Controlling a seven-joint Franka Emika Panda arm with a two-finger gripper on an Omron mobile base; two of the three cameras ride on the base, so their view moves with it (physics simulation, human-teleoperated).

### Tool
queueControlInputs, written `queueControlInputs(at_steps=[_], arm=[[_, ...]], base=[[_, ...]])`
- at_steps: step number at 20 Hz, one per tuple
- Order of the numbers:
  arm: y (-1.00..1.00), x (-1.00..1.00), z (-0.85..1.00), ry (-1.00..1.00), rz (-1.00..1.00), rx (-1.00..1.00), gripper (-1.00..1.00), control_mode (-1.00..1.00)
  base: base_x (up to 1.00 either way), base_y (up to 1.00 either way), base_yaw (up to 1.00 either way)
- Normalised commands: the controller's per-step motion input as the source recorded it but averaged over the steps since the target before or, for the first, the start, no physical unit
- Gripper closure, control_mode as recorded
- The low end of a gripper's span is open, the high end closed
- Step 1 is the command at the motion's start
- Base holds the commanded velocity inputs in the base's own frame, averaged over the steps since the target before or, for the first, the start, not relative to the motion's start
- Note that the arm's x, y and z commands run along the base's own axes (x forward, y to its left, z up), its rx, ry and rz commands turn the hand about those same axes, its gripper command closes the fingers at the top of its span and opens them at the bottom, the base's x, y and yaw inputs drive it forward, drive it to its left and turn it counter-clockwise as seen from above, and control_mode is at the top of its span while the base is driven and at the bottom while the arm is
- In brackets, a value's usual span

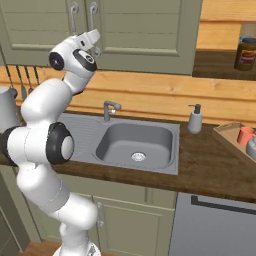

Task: Pick the kettle from the counter and place it on the tray. Then pick the mug from the cabinet and place it on the tray. Then close the cabinet doors.

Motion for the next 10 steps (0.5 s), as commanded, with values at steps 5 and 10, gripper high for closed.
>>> queueControlInputs(at_steps=[5, 10], arm=[[-0.34, 1.00, 0.01, 0.00, 0.20, 0.01, -1.00, -1.00], [-0.26, 1.00, 0.00, 0.01, 0.18, 0.03, -1.00, -1.00]], base=[[0.00, 0.00, 0.00], [0.00, 0.00, 0.00]])
